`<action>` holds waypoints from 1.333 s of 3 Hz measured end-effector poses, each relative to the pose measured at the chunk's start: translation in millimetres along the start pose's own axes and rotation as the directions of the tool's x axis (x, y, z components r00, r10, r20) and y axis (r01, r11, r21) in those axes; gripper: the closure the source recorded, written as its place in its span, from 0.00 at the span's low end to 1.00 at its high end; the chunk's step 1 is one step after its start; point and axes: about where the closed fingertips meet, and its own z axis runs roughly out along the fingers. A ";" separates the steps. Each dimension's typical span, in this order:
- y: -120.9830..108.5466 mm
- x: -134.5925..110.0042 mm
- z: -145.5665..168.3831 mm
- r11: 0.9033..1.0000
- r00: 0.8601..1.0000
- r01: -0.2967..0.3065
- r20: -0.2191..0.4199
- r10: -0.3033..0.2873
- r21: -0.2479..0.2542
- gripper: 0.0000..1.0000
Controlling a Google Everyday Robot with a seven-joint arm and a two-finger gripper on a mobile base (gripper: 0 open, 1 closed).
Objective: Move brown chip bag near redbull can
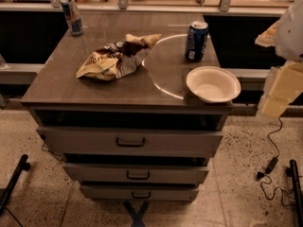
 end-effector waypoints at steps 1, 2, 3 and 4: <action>0.0 0.0 0.0 1.000 1.000 0.000 0.000 0.000 0.000 0.00; -17.2 -26.1 3.8 0.997 1.000 0.018 0.006 -0.018 0.079 0.00; -56.2 -97.7 14.2 0.971 0.994 0.097 0.033 -0.107 0.217 0.00; -88.7 -174.9 19.2 0.916 0.968 0.225 0.033 -0.249 0.333 0.00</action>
Offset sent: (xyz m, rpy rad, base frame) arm 0.0813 0.0728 0.0204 -0.0580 -0.2676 0.0076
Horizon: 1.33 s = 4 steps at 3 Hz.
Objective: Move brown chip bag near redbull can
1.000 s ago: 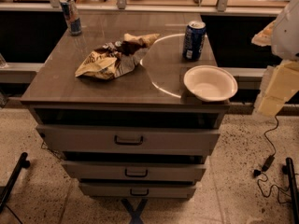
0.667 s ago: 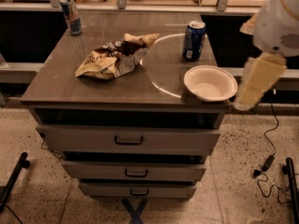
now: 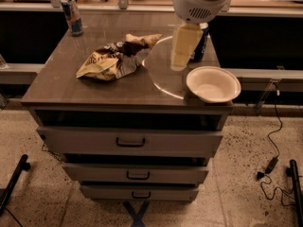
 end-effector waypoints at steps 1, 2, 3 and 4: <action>1.1 -3.8 -1.4 1.000 1.000 0.012 0.013 -0.012 -0.005 0.00; -6.5 -26.2 23.4 0.995 0.992 0.095 0.086 -0.094 -0.007 0.00; -9.1 -71.0 69.4 0.971 0.957 0.239 0.169 -0.235 -0.008 0.00; -5.8 -111.4 107.8 0.936 0.911 0.350 0.236 -0.338 -0.012 0.00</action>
Offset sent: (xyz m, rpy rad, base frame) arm 0.0526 0.0686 -0.0332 0.0274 -0.0222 0.3068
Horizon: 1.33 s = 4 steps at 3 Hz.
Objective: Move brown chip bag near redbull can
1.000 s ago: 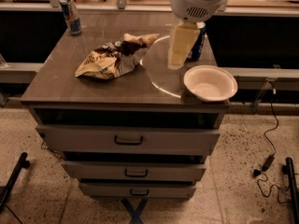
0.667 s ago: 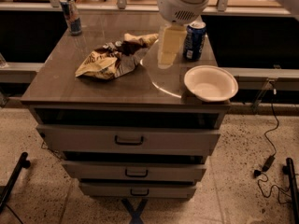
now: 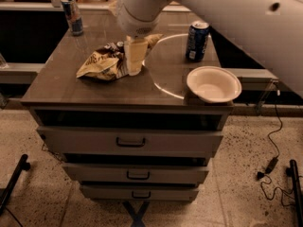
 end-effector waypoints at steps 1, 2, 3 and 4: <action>-5.3 -23.6 48.9 0.995 0.996 0.087 0.035 -0.085 -0.041 0.00; -6.7 -22.6 73.1 0.993 0.994 0.104 0.028 -0.102 -0.065 0.00; -1.4 1.4 89.1 0.992 0.995 0.100 -0.002 -0.100 -0.083 0.02; -0.8 12.2 93.8 0.992 0.995 0.093 -0.017 -0.095 -0.083 0.23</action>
Offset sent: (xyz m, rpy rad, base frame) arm 0.0498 0.0582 -0.0711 -0.0916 0.0402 0.1151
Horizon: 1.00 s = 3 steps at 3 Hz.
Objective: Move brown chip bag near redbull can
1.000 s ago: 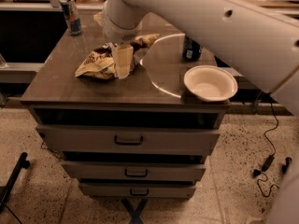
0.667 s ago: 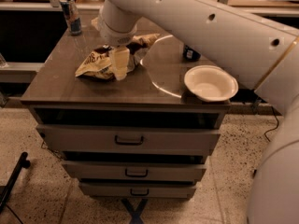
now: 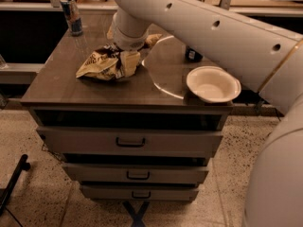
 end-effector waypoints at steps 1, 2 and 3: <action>-3.2 9.5 -5.2 0.999 0.999 -0.034 0.012 0.034 0.022 0.56; -7.4 16.6 -12.5 0.996 0.998 -0.047 -0.029 0.049 0.070 0.78; -36.0 42.5 -49.8 0.977 0.997 -0.011 -0.070 0.026 0.214 0.99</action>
Offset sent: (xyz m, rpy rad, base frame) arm 0.0127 -0.0270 0.0272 0.0334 -0.1296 -0.1145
